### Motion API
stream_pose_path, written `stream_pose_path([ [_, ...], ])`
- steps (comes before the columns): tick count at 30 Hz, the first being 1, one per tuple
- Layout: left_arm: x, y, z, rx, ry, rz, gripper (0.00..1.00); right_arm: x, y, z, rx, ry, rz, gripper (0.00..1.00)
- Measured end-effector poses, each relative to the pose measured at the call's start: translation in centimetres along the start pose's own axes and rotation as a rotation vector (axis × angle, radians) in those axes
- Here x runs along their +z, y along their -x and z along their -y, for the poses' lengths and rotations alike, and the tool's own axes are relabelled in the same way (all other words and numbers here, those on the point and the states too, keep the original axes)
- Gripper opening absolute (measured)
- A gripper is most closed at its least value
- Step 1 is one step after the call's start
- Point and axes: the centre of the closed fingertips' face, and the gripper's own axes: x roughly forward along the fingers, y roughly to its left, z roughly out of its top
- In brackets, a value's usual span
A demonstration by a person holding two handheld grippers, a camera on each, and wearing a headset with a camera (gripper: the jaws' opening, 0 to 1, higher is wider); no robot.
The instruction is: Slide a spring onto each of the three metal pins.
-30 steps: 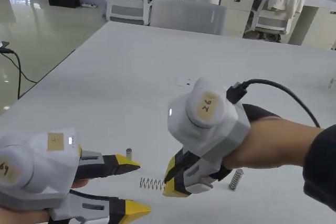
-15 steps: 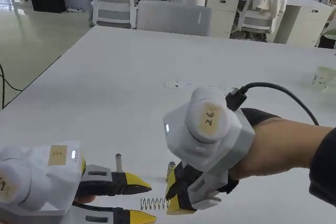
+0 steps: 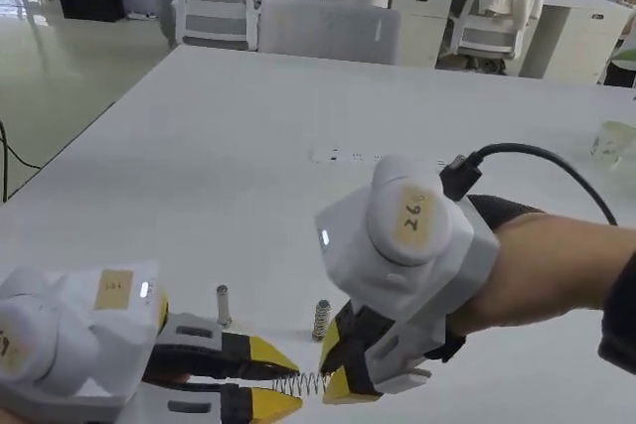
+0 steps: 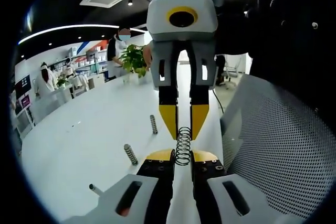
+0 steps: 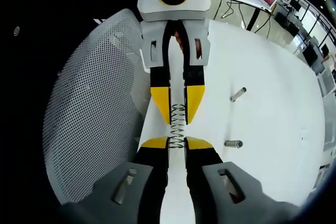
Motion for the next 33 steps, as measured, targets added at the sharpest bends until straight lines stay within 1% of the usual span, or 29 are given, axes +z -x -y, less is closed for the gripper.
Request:
stream_pose_path([
  [7,0.7,0.0,-0.1,-0.001,-0.020,-0.001,0.09,0.0,0.5,0.2,-0.011,0.008,-0.004,0.13],
  [21,0.8,-0.1,0.0,-0.013,-0.027,0.005,0.08,0.2,1.2,0.1,-0.022,0.020,-0.010,0.13],
  [25,0.5,-0.4,-0.1,-0.019,-0.027,-0.006,0.08,0.7,1.8,0.2,-0.038,0.018,-0.004,0.13],
  [33,0.9,-1.1,-0.3,-0.033,-0.035,-0.013,0.08,2.1,3.1,0.2,-0.080,0.024,0.025,0.13],
])
